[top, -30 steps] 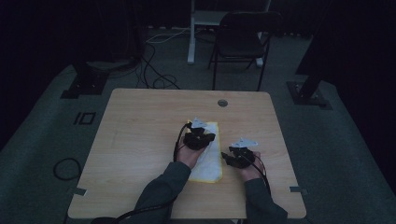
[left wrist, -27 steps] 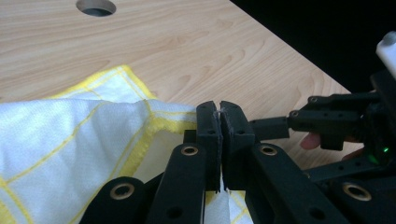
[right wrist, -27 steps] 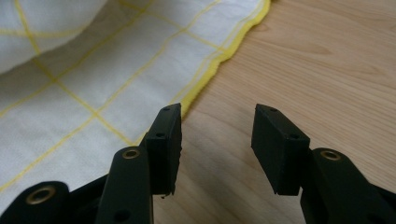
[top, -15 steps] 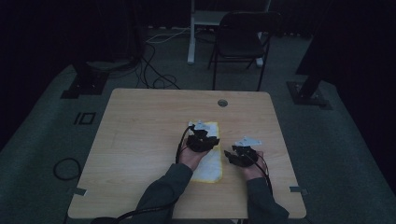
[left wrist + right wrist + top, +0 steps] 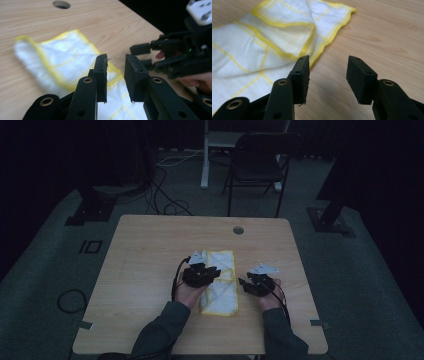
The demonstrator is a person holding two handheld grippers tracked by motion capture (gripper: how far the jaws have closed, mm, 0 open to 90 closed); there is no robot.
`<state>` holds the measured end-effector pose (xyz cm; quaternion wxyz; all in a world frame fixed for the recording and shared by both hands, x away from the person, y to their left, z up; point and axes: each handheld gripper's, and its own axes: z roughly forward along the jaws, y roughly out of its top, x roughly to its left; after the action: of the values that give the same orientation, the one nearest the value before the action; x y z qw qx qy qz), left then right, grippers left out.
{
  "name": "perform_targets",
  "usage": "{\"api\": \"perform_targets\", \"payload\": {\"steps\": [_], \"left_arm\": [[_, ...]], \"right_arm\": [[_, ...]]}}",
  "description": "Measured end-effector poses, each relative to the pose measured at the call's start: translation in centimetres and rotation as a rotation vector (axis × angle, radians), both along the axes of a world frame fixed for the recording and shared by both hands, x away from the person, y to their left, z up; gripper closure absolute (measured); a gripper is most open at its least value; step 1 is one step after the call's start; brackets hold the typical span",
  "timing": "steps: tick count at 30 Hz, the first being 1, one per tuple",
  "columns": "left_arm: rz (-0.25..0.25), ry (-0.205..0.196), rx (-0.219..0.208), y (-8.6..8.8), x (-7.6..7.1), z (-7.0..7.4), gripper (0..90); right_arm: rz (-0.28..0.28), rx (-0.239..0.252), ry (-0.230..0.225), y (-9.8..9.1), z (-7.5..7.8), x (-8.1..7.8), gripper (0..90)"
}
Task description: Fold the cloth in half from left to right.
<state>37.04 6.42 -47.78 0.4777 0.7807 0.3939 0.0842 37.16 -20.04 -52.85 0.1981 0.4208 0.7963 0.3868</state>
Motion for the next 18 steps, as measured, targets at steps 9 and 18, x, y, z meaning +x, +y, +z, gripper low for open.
{"api": "perform_targets", "payload": {"steps": [9, 18], "left_arm": [[0.078, 0.032, 0.056, 2.7, -1.2, -1.5, 76.2], [0.090, 0.073, 0.054, 3.6, -2.1, -2.9, 72.7]], "right_arm": [[0.017, 0.015, -0.021, 1.0, 1.0, 0.9, 54.8], [0.060, 0.012, -0.036, 3.1, 1.7, 1.9, 55.0]]}}
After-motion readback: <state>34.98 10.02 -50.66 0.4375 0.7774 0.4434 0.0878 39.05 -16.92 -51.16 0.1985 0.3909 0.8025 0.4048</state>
